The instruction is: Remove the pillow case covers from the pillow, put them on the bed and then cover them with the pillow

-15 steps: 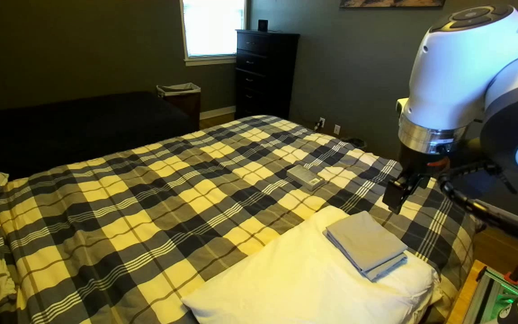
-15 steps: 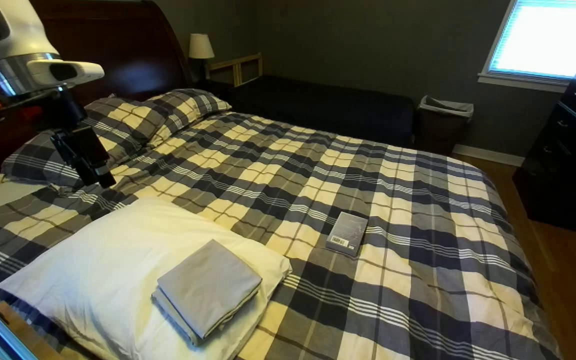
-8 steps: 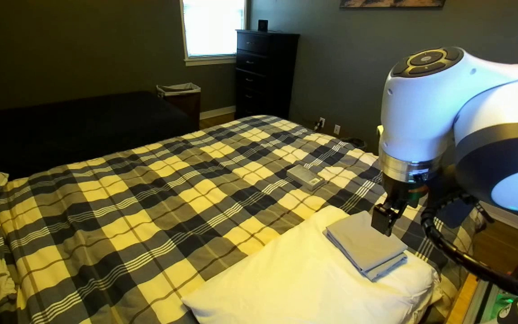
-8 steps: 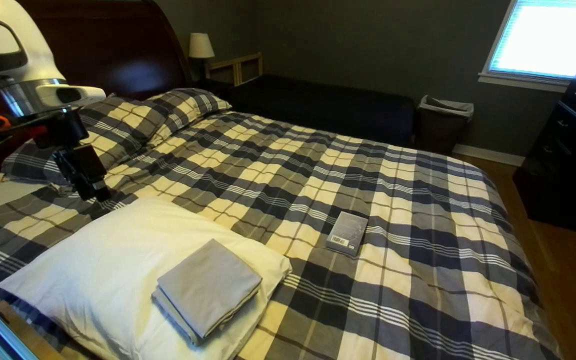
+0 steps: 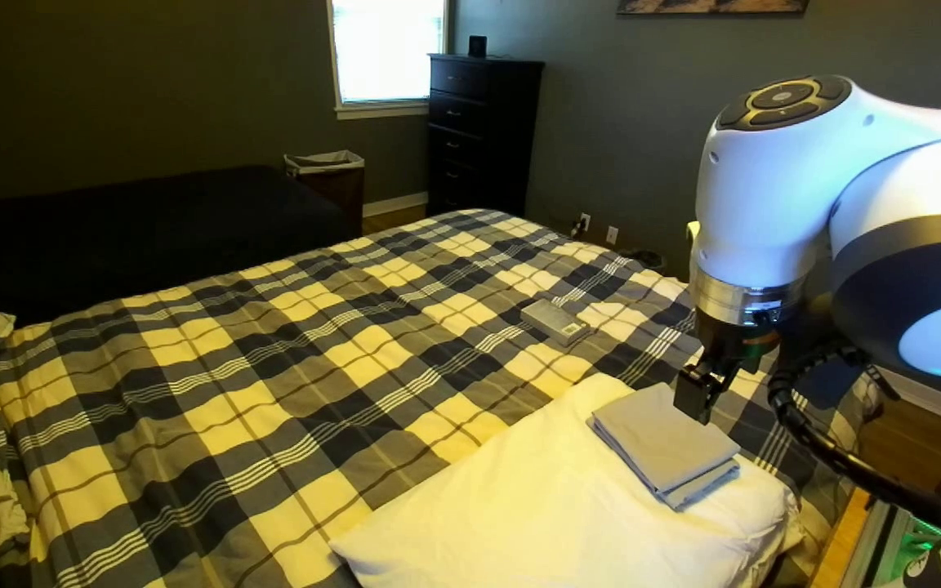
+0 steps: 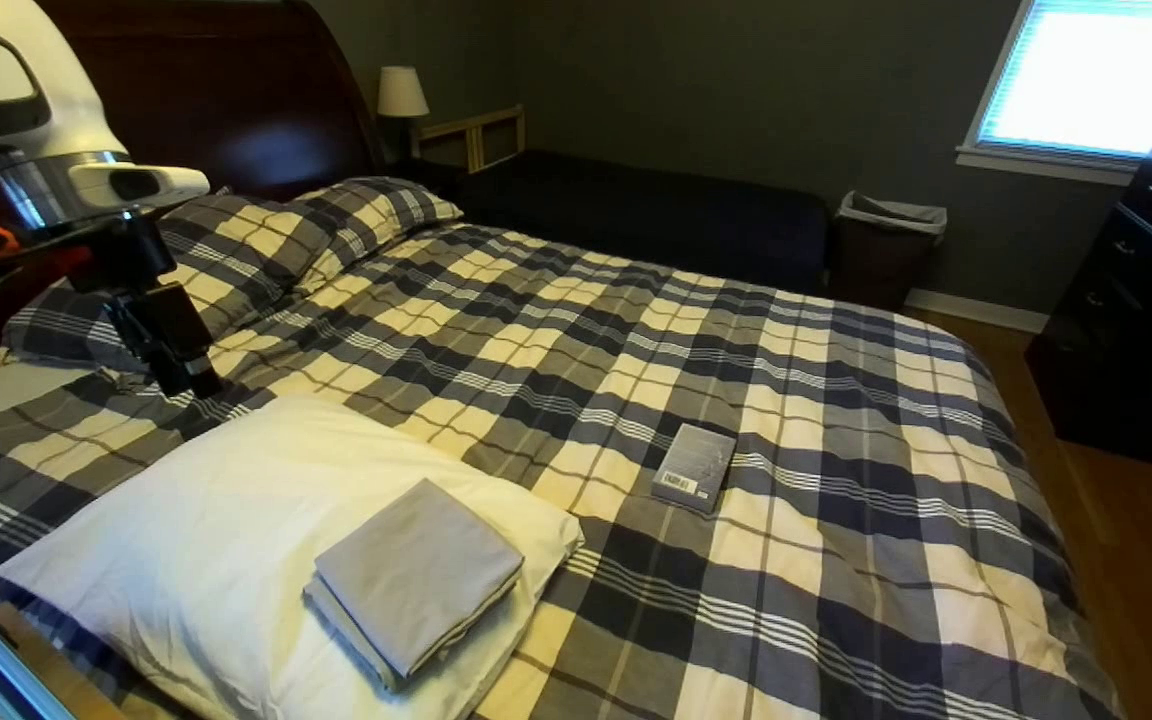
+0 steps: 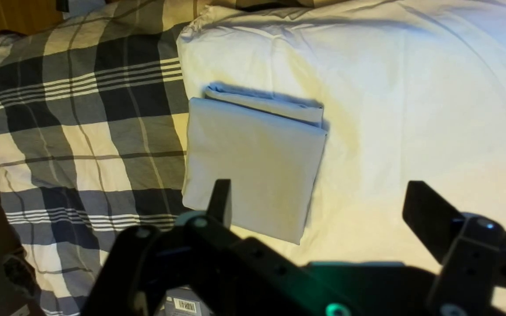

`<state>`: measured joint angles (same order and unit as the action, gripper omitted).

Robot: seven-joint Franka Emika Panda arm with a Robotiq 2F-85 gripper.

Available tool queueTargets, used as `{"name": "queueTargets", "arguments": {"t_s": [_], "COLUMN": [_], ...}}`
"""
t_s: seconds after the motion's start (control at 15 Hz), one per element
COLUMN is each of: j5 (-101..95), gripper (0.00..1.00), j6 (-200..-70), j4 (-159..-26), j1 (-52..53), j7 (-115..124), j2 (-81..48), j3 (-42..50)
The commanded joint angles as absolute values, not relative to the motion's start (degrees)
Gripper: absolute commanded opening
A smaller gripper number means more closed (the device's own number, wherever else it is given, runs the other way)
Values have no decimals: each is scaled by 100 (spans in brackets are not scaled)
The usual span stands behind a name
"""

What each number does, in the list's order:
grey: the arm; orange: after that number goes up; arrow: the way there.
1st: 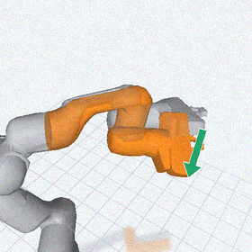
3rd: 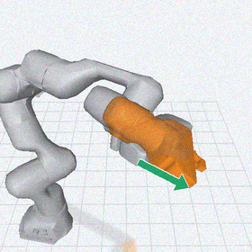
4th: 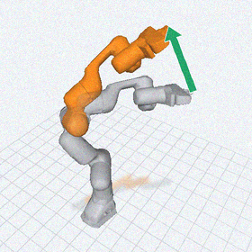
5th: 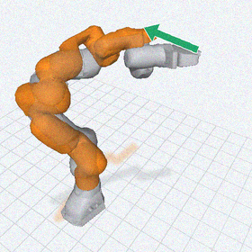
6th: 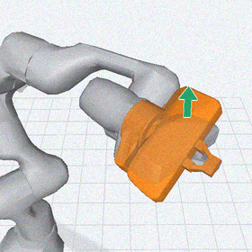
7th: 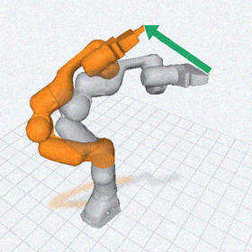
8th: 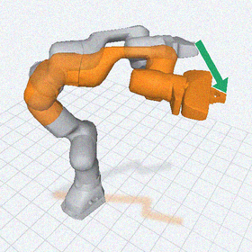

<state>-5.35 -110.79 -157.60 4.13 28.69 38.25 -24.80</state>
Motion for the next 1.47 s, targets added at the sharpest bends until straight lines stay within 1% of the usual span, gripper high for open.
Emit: {"name": "queueTargets", "arguments": {"t_s": [0.0, 0.2, 0.27, 0.67, 1.07, 1.4], "j5": [-625, -625, -860, -2019, -2443, -2613], "gripper": [100, 100, 100, 100, 100, 100], "j6": [-11053, -11053, -11049, -11603, -12707, -13642], "j4": [-15747, -15747, -15746, -15751, -15782, -15802], "j1": [556, 556, 362, -168, -648, -823], "j7": [2949, 2949, 2985, 2180, 2241, 2627], "j2": [3785, 3785, 3773, 3408, 2481, 1399], "j3": [-2339, -2338, -2309, -1442, -872, -858]}}
